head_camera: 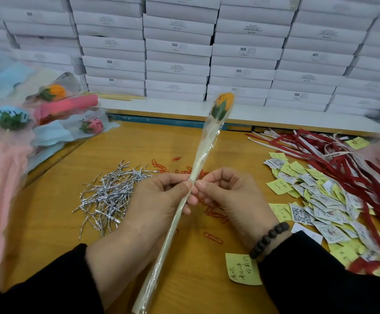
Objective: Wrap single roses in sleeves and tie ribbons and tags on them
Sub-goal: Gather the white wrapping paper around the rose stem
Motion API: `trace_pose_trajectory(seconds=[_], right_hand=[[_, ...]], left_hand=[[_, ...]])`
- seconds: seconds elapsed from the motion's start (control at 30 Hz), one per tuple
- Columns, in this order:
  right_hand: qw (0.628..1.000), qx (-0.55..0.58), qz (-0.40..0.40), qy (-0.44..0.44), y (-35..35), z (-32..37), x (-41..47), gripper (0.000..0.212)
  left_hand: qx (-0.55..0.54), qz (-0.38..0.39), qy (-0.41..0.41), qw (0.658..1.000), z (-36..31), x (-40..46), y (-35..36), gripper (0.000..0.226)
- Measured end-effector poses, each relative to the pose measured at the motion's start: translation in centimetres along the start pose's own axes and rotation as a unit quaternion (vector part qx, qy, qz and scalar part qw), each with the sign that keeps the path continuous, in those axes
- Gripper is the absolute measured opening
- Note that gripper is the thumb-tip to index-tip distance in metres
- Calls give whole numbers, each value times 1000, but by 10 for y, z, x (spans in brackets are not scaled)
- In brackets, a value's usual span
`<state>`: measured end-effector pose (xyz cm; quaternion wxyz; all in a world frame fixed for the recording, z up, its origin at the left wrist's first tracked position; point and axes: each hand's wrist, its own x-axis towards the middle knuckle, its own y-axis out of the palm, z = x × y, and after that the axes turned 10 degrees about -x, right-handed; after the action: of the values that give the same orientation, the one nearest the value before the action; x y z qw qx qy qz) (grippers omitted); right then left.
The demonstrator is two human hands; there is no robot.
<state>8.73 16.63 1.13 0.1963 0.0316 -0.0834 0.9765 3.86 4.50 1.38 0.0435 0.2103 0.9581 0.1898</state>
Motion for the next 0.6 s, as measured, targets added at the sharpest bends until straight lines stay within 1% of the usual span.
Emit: trace_pose_trajectory(seconds=[0.03, 0.17, 0.3, 0.4, 0.5, 0.6], right_hand=[[1000, -11, 3, 0, 1, -1, 0, 5], [998, -65, -6, -6, 3, -4, -1, 8], [1000, -1, -2, -13, 3, -1, -2, 11], [1000, 16, -6, -9, 2, 0, -1, 10], [1000, 15, -4, -17, 2, 1, -1, 10], [998, -17, -13, -56, 5, 2, -3, 12]], left_hand=[[3, -1, 0, 1000, 0, 0, 0, 10], [8, -3, -3, 1000, 1, 2, -2, 11], [13, 13, 3, 1000, 1, -1, -1, 10], [15, 23, 9, 1000, 1, -2, 0, 10], [11, 20, 11, 1000, 0, -1, -1, 11], [12, 14, 10, 1000, -1, 1, -2, 11]])
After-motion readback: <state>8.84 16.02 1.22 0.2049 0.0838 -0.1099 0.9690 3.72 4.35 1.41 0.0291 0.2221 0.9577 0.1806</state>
